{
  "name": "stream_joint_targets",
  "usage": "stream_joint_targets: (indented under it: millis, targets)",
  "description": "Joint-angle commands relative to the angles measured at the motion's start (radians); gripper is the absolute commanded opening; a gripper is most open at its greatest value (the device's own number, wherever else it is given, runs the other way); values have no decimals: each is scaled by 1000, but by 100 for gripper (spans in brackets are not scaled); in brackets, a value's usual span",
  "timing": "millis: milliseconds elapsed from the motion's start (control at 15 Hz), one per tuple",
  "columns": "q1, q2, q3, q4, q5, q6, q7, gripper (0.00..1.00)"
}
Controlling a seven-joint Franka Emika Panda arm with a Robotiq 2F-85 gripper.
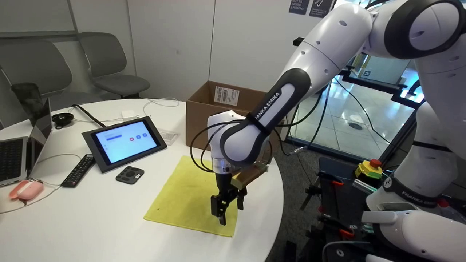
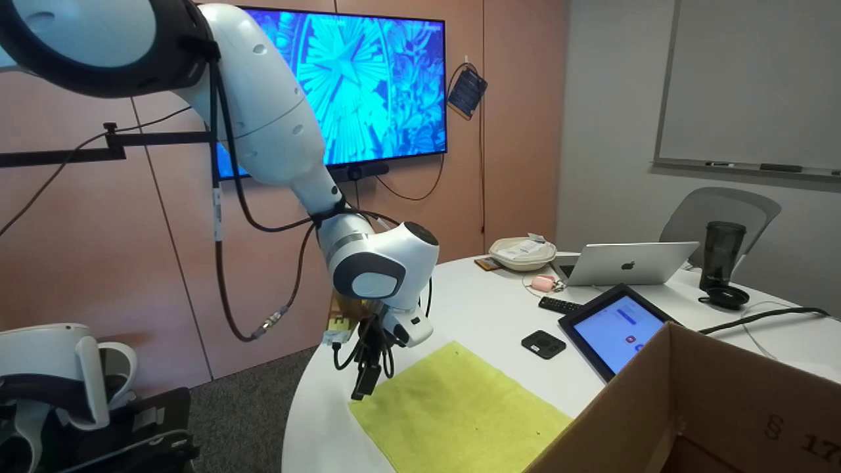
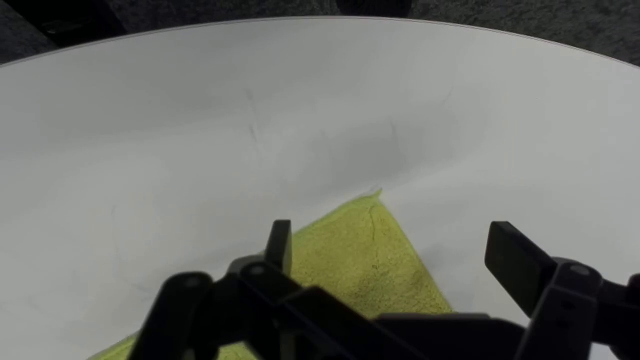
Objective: Put the marker on the towel, fold the towel, and then put the folded towel in the box
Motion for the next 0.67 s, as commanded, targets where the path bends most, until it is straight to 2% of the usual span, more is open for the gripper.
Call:
stream_joint_targets:
  millis: [0,267,600]
  targets:
    - [32,41,-21,76,-40,-39,28,100]
    - [69,125,-34,209,-87,-71,47,100]
    - [128,257,-29,446,-148,-162,51,100]
